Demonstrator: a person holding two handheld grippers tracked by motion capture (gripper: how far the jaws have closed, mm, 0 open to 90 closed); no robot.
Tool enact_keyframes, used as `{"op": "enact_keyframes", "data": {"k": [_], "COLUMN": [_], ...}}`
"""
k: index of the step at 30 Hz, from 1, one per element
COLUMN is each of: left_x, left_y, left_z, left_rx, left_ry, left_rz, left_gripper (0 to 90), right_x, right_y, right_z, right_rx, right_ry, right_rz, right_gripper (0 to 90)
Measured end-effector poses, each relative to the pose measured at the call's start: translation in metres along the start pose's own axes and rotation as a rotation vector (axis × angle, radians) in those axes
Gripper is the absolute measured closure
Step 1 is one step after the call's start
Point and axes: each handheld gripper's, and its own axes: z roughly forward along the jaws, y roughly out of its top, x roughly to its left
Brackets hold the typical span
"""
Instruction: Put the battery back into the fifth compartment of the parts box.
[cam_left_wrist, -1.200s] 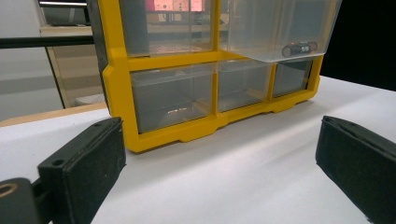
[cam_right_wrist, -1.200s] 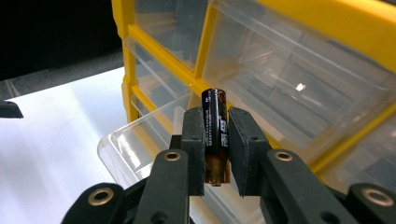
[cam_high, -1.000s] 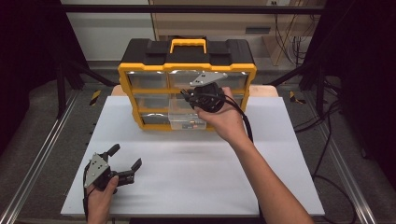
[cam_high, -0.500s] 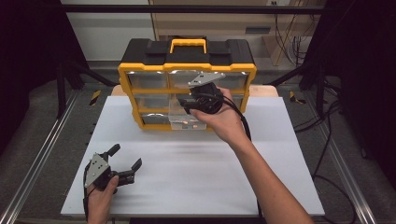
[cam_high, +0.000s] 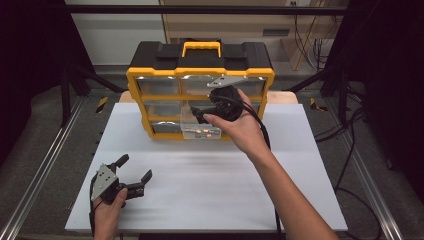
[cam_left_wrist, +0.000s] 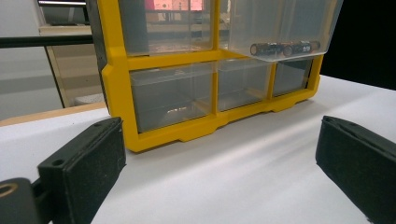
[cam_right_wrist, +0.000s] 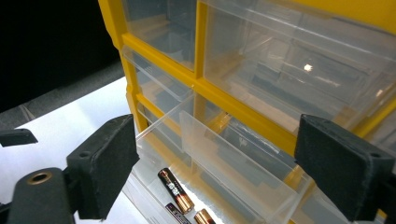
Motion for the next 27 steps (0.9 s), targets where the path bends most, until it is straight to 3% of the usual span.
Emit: {"op": "enact_keyframes", "data": {"k": [27], "left_x": [-0.001], "left_y": [0.0], "left_z": [0.0], "left_rx": [0.003], "left_ry": [-0.001], "left_rz": [0.002], "left_gripper": [1.6], "right_x": [-0.01], "right_y": [-0.002], "right_z": [-0.019], "right_rx": [-0.065], "right_ry": [-0.034], "right_rz": [0.027], "right_gripper": [7.6]}}
